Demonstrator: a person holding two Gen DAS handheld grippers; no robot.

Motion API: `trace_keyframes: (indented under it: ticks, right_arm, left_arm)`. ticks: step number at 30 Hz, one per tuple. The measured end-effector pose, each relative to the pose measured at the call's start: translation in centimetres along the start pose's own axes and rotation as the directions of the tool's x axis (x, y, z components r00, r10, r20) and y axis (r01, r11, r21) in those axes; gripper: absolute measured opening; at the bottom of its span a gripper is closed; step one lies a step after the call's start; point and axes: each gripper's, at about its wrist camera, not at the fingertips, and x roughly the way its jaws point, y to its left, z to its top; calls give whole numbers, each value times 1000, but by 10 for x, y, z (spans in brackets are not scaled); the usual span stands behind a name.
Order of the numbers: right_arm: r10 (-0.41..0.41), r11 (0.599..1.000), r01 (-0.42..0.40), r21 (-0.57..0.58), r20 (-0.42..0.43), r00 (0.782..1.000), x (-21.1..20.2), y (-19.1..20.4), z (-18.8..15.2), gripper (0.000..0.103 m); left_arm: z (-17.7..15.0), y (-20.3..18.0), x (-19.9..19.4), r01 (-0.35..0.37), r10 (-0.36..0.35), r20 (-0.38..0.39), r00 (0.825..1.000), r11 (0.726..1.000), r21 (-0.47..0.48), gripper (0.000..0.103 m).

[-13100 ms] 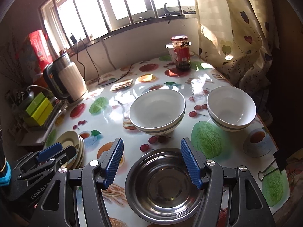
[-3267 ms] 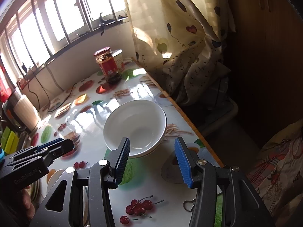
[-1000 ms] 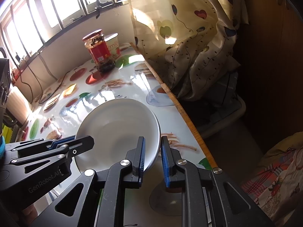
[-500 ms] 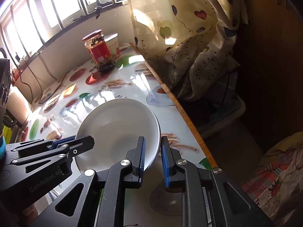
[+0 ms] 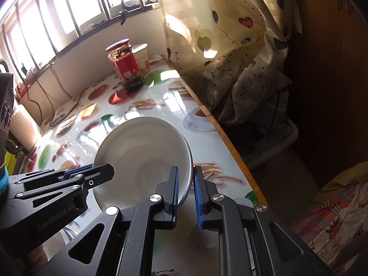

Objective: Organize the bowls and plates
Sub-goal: 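Close both tools on the white bowl rim and lift it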

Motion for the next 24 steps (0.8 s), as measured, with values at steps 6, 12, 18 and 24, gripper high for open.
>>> trace_keyframes:
  ticks: [6,12,18,24]
  right_arm:
    - [4,1000,-4,1,15,1000,-8,6,-2,13]
    - [11,1000,-11,0,40,999,-22,11,-3,13]
    - [16,1000,-15,-11,65,998,-38,20,-5,13]
    - [20,1000,-18,-23,86,996,-53,30,-10,13]
  left_arm:
    - [-3,1,-12,3,-3,22,1000,1000,-2,12]
    - [-6,3,-26,8,-8,50,999,1000,-1,12]
    - [-12,6,-40,9,-9,72,997,1000,-3,12]
    - [-22,11,-55,15,-14,93,996,1000,-8,12]
